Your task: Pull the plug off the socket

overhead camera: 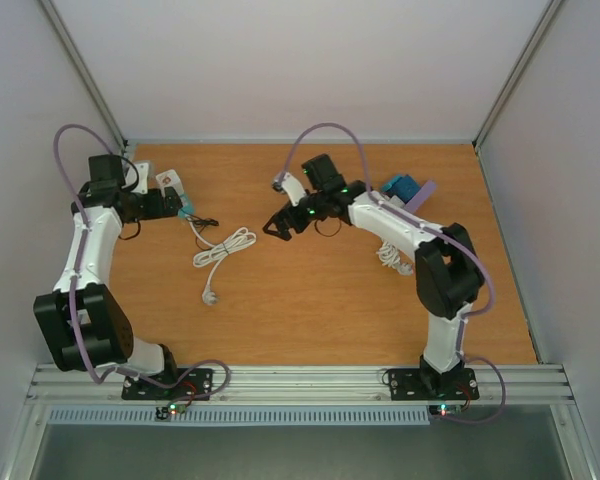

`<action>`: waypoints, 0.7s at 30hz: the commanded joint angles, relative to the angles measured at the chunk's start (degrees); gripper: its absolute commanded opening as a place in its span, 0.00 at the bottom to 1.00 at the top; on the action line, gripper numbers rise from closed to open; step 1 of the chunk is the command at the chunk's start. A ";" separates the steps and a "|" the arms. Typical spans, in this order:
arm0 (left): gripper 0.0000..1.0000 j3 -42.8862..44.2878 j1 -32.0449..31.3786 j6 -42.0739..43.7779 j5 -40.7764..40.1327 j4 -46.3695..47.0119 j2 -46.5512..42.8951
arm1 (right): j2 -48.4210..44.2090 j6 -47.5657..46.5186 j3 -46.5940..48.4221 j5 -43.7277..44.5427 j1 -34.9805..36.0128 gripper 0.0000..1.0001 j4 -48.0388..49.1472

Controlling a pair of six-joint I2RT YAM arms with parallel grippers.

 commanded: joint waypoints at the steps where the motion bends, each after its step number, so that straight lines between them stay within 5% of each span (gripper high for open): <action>1: 1.00 1.14 1.56 -1.32 1.37 0.08 -1.55 | 5.58 -0.47 5.24 2.08 4.64 0.98 1.60; 21: 1.00 -3.90 4.62 -3.38 -3.31 1.97 -5.03 | 28.77 -1.43 29.04 10.36 19.46 0.97 1.25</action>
